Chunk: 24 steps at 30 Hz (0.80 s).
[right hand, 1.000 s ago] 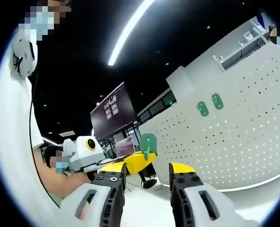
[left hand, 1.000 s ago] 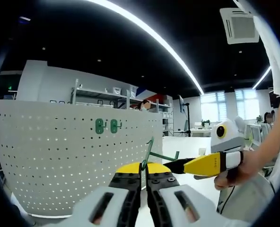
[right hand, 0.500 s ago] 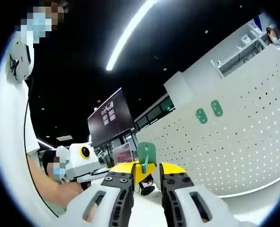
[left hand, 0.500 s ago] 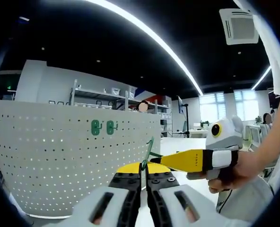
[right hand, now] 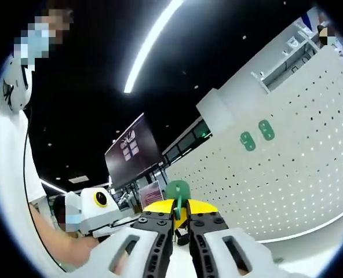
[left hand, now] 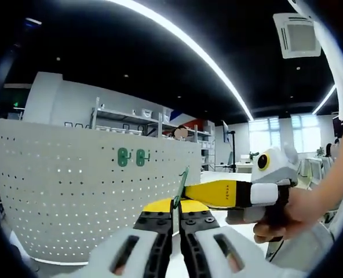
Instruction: Insert the hook assembly into the mounting plate slot until the hook locks in place.
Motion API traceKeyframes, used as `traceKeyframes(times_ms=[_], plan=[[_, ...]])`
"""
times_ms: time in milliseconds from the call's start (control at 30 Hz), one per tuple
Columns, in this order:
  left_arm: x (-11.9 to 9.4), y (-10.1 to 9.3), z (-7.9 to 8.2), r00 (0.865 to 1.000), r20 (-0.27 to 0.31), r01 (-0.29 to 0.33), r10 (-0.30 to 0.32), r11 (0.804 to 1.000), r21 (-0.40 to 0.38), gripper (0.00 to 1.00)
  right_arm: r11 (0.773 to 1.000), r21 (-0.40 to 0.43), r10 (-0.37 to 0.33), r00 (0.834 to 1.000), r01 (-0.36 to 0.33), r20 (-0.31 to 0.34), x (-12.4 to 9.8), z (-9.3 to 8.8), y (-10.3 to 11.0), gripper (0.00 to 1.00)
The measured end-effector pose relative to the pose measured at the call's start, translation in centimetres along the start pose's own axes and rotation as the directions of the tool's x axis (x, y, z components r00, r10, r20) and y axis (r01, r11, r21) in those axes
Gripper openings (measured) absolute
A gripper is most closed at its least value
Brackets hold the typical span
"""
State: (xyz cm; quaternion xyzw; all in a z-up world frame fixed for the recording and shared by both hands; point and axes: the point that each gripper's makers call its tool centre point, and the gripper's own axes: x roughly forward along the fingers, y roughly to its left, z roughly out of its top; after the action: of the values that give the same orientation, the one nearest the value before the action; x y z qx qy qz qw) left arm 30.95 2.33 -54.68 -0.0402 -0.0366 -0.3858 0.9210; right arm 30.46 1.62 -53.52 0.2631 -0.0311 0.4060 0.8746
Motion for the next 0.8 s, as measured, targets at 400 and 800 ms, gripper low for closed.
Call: traceKeyframes(times_ms=[400,800], plan=[[0.18,0.36,0.16,1.0,0.019,-0.017,0.018,0.998,-0.061,0.01,0.998,0.059,-0.036,0.998,0.033,0.045,0.39,0.41,-0.05,0.02],[0.3,0.58,0.14,0.999,0.028,-0.024,0.027,0.995,-0.098,0.01,0.996,0.073,-0.046,0.998,0.042,0.052,0.57,0.56,-0.21,0.02]])
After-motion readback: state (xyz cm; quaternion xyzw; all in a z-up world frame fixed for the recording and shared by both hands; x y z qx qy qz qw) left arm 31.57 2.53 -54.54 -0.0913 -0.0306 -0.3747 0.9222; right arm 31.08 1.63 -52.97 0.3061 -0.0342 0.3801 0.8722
